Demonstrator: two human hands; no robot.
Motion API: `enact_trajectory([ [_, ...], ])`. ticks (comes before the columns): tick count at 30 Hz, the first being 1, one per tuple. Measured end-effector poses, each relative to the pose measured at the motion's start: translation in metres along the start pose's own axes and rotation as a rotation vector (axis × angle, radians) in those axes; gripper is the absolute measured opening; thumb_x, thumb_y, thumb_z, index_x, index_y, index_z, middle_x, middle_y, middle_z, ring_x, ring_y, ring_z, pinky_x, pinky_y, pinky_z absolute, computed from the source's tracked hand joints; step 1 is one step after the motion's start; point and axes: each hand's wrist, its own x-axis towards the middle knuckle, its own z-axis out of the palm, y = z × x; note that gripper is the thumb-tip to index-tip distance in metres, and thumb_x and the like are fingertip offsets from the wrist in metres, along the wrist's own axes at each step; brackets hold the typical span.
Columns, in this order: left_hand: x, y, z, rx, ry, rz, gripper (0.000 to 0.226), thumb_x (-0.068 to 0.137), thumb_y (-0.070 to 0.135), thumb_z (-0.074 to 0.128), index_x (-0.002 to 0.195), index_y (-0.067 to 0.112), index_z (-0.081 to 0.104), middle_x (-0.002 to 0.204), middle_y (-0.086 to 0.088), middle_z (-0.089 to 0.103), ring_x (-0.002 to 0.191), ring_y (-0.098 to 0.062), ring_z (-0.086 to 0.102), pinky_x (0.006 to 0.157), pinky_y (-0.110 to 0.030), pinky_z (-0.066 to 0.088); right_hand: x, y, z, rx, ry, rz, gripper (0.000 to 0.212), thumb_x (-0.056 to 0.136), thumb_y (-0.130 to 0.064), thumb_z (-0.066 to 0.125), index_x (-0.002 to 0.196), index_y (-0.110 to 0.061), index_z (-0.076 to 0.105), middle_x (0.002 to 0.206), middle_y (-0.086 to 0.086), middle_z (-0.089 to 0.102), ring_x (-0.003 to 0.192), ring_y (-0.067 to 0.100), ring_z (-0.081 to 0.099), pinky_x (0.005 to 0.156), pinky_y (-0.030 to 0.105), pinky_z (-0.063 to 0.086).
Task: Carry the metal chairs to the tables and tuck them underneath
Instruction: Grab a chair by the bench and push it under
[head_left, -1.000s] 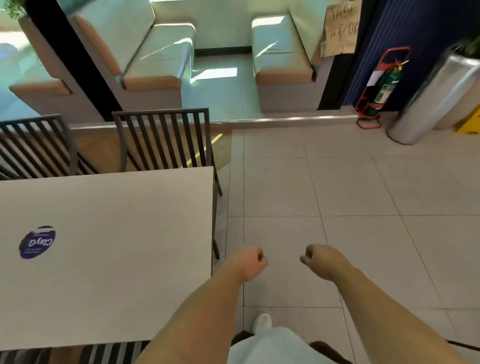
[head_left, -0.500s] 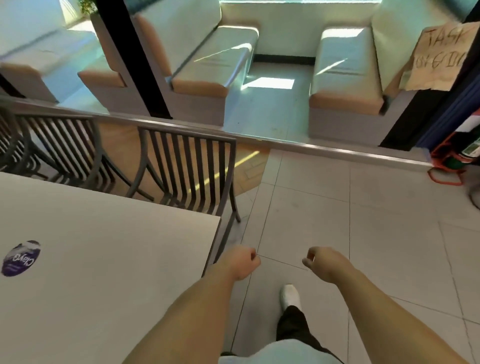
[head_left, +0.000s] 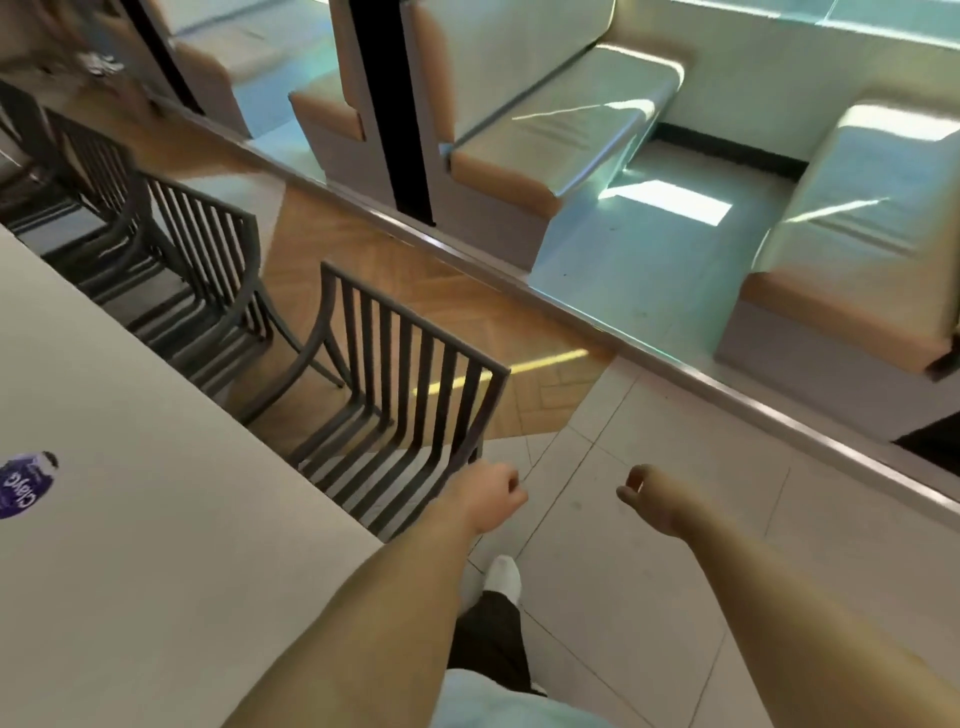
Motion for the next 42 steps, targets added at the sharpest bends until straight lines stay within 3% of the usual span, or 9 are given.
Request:
enact_trajectory([
  [5,0.096,0.014,-0.035,0.001,-0.004,-0.029,0.024,0.105,0.037,0.05,0.11,0.021,0.068,0.091,0.0,0.067,0.081,-0.015,0.066,0.075,-0.032,0.057,0.089,-0.02,-0.056,-0.062,0.024,-0.111,0.033,0.105,-0.042,0.05,0.121,-0.017,0.064,0.114,0.006,0.068,0.091,0.021,0.055,0.079,0.031,0.044],
  [9,0.174,0.028,-0.065,0.008,-0.033,-0.014,0.027,0.104,0.04,0.048,0.101,0.02,0.066,0.088,-0.001,0.067,0.077,-0.018,0.065,0.073,-0.037,0.056,0.156,-0.033,-0.104,-0.12,0.005,-0.135,0.031,0.105,-0.04,0.05,0.118,-0.017,0.065,0.115,0.006,0.07,0.1,0.025,0.062,0.078,0.03,0.045],
  [18,0.295,0.045,-0.155,-0.06,-0.002,-0.071,0.034,0.108,0.037,0.045,0.098,0.013,0.067,0.087,-0.004,0.066,0.069,-0.015,0.055,0.056,-0.03,0.04,0.283,-0.07,-0.23,-0.181,0.041,-0.241,0.033,0.104,-0.044,0.049,0.117,-0.02,0.067,0.109,0.002,0.068,0.096,0.022,0.061,0.078,0.031,0.048],
  [22,0.338,0.042,-0.176,-0.123,0.039,-0.161,0.035,0.108,0.036,0.046,0.096,0.011,0.067,0.089,-0.006,0.067,0.07,-0.017,0.056,0.061,-0.032,0.045,0.346,-0.088,-0.27,-0.204,0.037,-0.33,0.026,0.103,-0.043,0.054,0.112,-0.022,0.068,0.102,0.0,0.069,0.087,0.019,0.063,0.077,0.03,0.052],
  [26,0.371,0.041,-0.183,-0.158,0.096,-0.3,0.032,0.108,0.035,0.046,0.086,0.016,0.06,0.079,-0.001,0.06,0.067,-0.017,0.055,0.053,-0.029,0.037,0.414,-0.108,-0.294,-0.295,0.0,-0.469,0.027,0.1,-0.044,0.055,0.112,-0.024,0.07,0.095,-0.004,0.068,0.085,0.016,0.064,0.081,0.033,0.057],
  [31,0.395,0.055,-0.187,-0.303,0.262,-0.527,0.036,0.106,0.037,0.047,0.094,0.01,0.066,0.089,-0.007,0.065,0.076,-0.021,0.06,0.055,-0.03,0.039,0.48,-0.14,-0.33,-0.45,-0.089,-0.677,0.026,0.102,-0.042,0.054,0.114,-0.024,0.068,0.096,-0.005,0.064,0.086,0.015,0.06,0.077,0.028,0.048],
  [34,0.397,0.067,-0.19,-0.36,0.339,-0.643,0.036,0.105,0.039,0.047,0.096,0.01,0.068,0.086,-0.006,0.064,0.072,-0.019,0.057,0.061,-0.033,0.046,0.504,-0.163,-0.347,-0.521,-0.161,-0.763,0.023,0.1,-0.045,0.056,0.11,-0.027,0.068,0.094,-0.006,0.064,0.09,0.017,0.063,0.082,0.031,0.052],
  [42,0.38,0.063,-0.191,-0.497,0.455,-0.9,0.027,0.102,0.045,0.048,0.09,0.024,0.061,0.086,-0.001,0.062,0.086,-0.025,0.064,0.078,-0.04,0.057,0.507,-0.254,-0.349,-0.637,-0.24,-1.01,0.012,0.097,-0.045,0.059,0.085,-0.043,0.058,0.092,-0.002,0.07,0.09,0.02,0.067,0.081,0.032,0.053],
])
